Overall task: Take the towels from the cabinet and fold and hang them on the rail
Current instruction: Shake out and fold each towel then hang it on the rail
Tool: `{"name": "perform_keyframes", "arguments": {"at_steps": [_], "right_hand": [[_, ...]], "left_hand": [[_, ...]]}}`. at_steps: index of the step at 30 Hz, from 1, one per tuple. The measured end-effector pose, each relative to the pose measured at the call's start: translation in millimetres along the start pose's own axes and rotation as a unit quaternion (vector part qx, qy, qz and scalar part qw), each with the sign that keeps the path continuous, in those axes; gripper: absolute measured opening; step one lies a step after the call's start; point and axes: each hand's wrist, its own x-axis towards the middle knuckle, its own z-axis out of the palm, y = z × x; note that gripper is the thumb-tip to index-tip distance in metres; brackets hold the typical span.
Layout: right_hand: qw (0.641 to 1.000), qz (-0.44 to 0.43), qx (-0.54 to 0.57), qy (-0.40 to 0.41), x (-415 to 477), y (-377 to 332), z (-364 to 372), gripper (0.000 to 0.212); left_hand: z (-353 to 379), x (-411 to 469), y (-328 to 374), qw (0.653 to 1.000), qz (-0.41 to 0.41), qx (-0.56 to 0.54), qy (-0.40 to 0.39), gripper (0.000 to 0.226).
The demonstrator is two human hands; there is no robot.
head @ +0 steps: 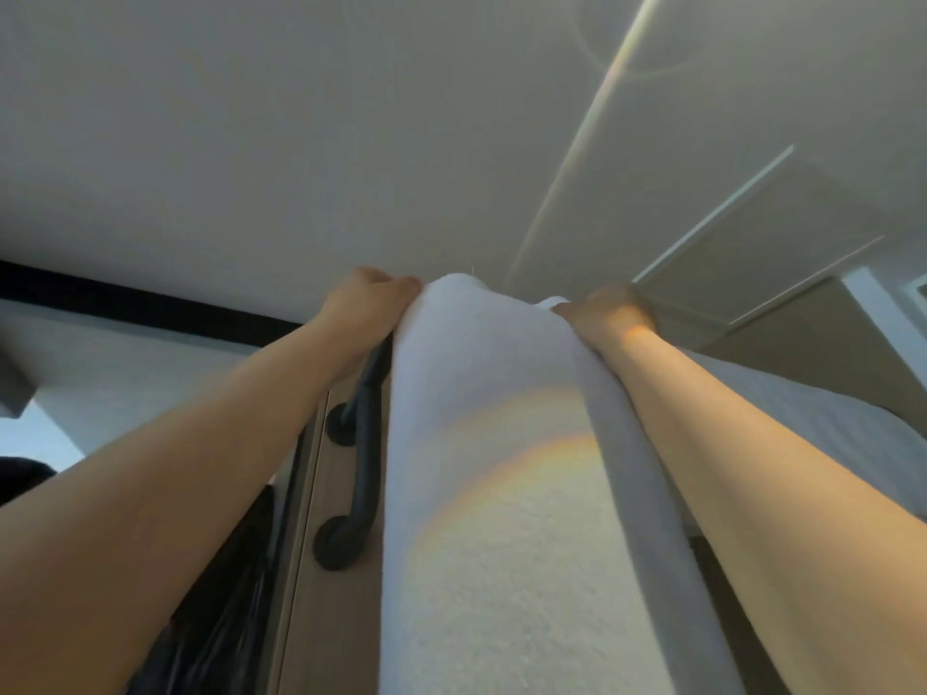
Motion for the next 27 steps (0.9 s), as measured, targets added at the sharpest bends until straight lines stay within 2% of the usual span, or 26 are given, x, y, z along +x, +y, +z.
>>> {"name": "perform_keyframes", "arguments": {"at_steps": [4, 7, 10, 13, 16, 20, 24, 27], "right_hand": [[0.989, -0.116, -0.063, 0.072, -4, 1, 2, 0.020], [0.977, -0.155, -0.129, 0.065, -12, 6, 4, 0.046], [0.960, -0.177, -0.209, 0.055, -15, 7, 3, 0.056], [0.950, -0.202, -0.232, 0.050, -20, 7, 3, 0.056], [0.947, -0.206, -0.243, 0.032, -24, 5, 2, 0.052], [0.946, -0.197, -0.259, 0.003, -23, -1, 0, 0.050], [0.943, -0.205, -0.261, -0.021, -22, -4, -5, 0.051], [0.954, -0.212, -0.199, -0.073, -25, 0, -16, 0.045]], "left_hand": [[0, -7, 7, 0.997, 0.022, 0.069, 0.037, 0.030], [-1, -13, 13, 0.991, 0.048, 0.119, 0.045, 0.033], [-3, -20, 20, 0.987, 0.054, 0.144, 0.044, 0.030], [-4, -32, 21, 0.990, 0.044, 0.127, 0.046, 0.031], [-4, -58, 14, 0.994, 0.013, 0.091, 0.061, 0.051], [-1, -82, 13, 0.998, -0.051, 0.043, 0.019, 0.059], [0, -75, 25, 0.996, -0.028, 0.024, 0.083, 0.043], [4, -70, 27, 0.992, -0.035, 0.008, 0.119, 0.050]]}}
